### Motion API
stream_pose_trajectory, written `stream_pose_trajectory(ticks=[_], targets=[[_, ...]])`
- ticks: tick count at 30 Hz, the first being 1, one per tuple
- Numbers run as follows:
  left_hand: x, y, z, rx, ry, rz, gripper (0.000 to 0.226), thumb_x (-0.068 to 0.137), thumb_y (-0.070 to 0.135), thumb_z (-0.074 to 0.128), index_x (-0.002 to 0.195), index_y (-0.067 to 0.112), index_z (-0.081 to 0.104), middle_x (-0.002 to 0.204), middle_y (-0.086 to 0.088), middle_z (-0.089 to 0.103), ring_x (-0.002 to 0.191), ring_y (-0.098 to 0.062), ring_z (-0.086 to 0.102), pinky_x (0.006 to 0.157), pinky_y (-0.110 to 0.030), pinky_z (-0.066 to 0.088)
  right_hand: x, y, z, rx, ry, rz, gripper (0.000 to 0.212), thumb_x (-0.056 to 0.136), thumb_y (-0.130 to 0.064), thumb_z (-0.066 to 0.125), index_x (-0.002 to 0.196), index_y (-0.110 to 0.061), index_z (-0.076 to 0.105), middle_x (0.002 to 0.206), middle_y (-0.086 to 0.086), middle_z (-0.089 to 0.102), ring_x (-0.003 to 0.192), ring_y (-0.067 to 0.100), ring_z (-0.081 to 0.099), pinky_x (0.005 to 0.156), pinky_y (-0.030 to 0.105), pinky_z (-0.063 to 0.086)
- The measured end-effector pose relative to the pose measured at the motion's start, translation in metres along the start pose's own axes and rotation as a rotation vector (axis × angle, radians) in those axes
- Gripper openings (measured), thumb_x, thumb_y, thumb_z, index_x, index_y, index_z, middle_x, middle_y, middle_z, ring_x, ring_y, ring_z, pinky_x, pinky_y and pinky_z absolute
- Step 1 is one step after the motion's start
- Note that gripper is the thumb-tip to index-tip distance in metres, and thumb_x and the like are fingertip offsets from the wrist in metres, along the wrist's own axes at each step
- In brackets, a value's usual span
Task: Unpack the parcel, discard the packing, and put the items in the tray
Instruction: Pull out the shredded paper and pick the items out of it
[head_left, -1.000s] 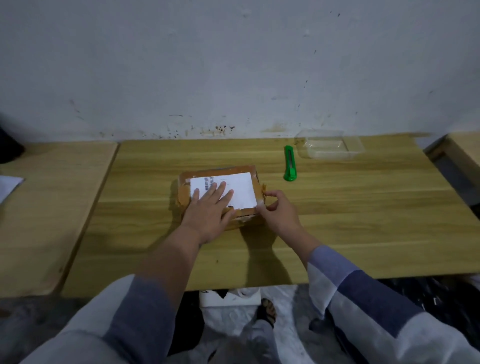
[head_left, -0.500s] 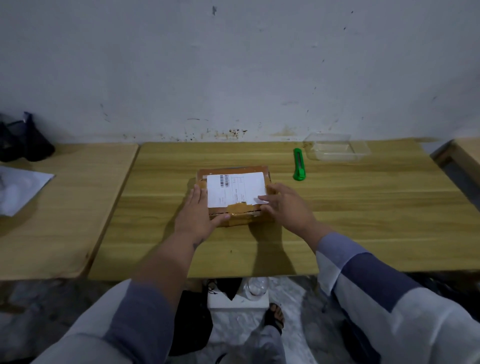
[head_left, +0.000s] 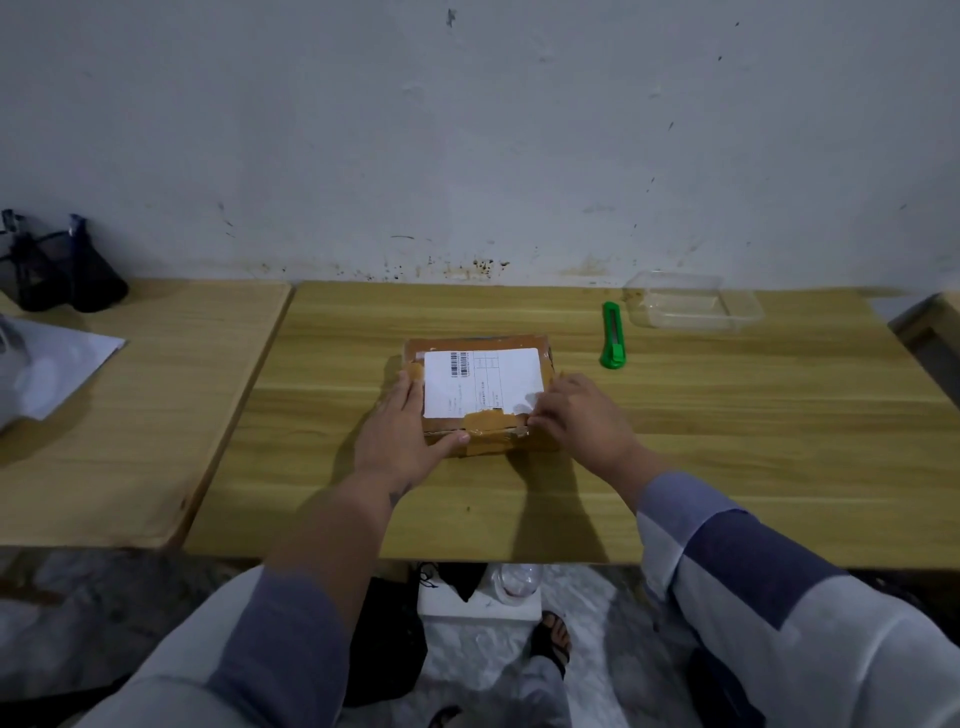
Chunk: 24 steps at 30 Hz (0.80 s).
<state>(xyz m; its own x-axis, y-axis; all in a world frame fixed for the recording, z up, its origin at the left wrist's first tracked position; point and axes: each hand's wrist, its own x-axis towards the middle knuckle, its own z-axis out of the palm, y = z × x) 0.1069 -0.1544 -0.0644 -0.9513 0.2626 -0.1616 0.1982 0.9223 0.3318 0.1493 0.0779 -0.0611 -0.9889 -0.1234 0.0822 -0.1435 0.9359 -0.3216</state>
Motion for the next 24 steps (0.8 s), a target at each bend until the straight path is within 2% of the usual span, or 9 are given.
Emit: stream_pose_trajectory(ticks=[4, 8, 11, 13, 15, 17, 19, 22, 24], targets=[[0.001, 0.000, -0.003, 0.008, 0.000, -0.002, 0.100, 0.078, 0.072, 0.050, 0.151, 0.017, 0.009, 0.161, -0.002, 0.001, 0.146, -0.025, 0.015, 0.116, -0.040, 0.025, 0.000, -0.005, 0.003, -0.065, 0.054, -0.046, 0.018, 0.093, -0.024, 0.053, 0.096, -0.011, 0.065, 0.099, 0.006, 0.066, 0.099, 0.024, 0.053, 0.076, 0.031, 0.041], [0.000, -0.004, -0.005, -0.065, 0.052, 0.033, 0.087, 0.084, 0.066, 0.047, 0.151, 0.022, 0.016, 0.160, 0.001, 0.008, 0.144, -0.023, 0.020, 0.114, -0.043, 0.029, 0.000, -0.004, 0.002, 0.084, 0.164, 0.023, 0.012, 0.093, -0.019, 0.053, 0.092, -0.010, 0.061, 0.094, 0.006, 0.065, 0.094, 0.023, 0.054, 0.073, 0.032, 0.044], [0.004, -0.011, -0.012, -0.192, 0.172, 0.090, 0.061, 0.091, 0.042, 0.056, 0.146, 0.029, 0.032, 0.156, 0.007, 0.025, 0.138, -0.020, 0.036, 0.103, -0.045, 0.044, 0.006, -0.004, -0.005, 0.169, 0.284, 0.051, 0.010, 0.093, -0.016, 0.054, 0.091, -0.009, 0.061, 0.092, 0.008, 0.065, 0.091, 0.025, 0.056, 0.072, 0.035, 0.045], [0.008, -0.012, -0.018, -0.262, 0.256, 0.109, 0.048, 0.092, 0.025, 0.058, 0.138, 0.031, 0.046, 0.150, 0.011, 0.037, 0.132, -0.016, 0.044, 0.098, -0.041, 0.048, 0.009, -0.006, -0.011, 0.194, 0.352, 0.045, 0.010, 0.092, -0.018, 0.055, 0.094, -0.010, 0.061, 0.094, 0.008, 0.066, 0.092, 0.026, 0.057, 0.073, 0.032, 0.043], [0.013, -0.008, -0.025, -0.334, 0.352, 0.099, 0.037, 0.091, 0.018, 0.059, 0.127, 0.029, 0.058, 0.139, 0.010, 0.053, 0.121, -0.015, 0.053, 0.091, -0.035, 0.050, 0.012, -0.006, -0.015, 0.194, 0.389, 0.027, 0.013, 0.091, -0.017, 0.058, 0.101, -0.011, 0.062, 0.100, 0.008, 0.066, 0.096, 0.024, 0.058, 0.077, 0.029, 0.043], [0.017, 0.000, -0.034, -0.400, 0.434, 0.062, 0.026, 0.092, 0.018, 0.059, 0.116, 0.027, 0.064, 0.119, 0.005, 0.066, 0.103, -0.018, 0.061, 0.077, -0.030, 0.050, 0.016, -0.005, -0.017, 0.203, 0.432, -0.007, 0.020, 0.088, -0.007, 0.058, 0.108, -0.010, 0.061, 0.107, 0.009, 0.065, 0.099, 0.025, 0.059, 0.081, 0.027, 0.044], [0.023, 0.007, -0.043, -0.430, 0.492, 0.040, 0.020, 0.092, 0.023, 0.059, 0.111, 0.026, 0.066, 0.105, 0.001, 0.070, 0.090, -0.018, 0.063, 0.067, -0.029, 0.047, 0.027, -0.002, -0.020, 0.258, 0.508, -0.003, 0.022, 0.089, 0.002, 0.053, 0.108, -0.007, 0.060, 0.107, 0.011, 0.062, 0.095, 0.025, 0.059, 0.081, 0.028, 0.047], [0.038, 0.014, -0.056, -0.467, 0.518, -0.003, 0.022, 0.091, 0.027, 0.060, 0.111, 0.022, 0.065, 0.106, 0.002, 0.069, 0.089, -0.014, 0.062, 0.060, -0.022, 0.041, 0.052, -0.001, -0.031, 0.364, 0.582, 0.073, 0.019, 0.090, 0.001, 0.053, 0.105, -0.008, 0.059, 0.103, 0.009, 0.062, 0.092, 0.022, 0.060, 0.080, 0.042, 0.054], [0.050, 0.019, -0.064, -0.488, 0.506, -0.041, 0.022, 0.092, 0.027, 0.058, 0.111, 0.018, 0.063, 0.105, 0.000, 0.069, 0.089, -0.014, 0.060, 0.060, -0.019, 0.037, 0.069, -0.001, -0.038, 0.481, 0.604, 0.138, 0.022, 0.089, -0.002, 0.055, 0.107, -0.013, 0.058, 0.101, 0.007, 0.064, 0.092, 0.021, 0.062, 0.081, 0.044, 0.054]])
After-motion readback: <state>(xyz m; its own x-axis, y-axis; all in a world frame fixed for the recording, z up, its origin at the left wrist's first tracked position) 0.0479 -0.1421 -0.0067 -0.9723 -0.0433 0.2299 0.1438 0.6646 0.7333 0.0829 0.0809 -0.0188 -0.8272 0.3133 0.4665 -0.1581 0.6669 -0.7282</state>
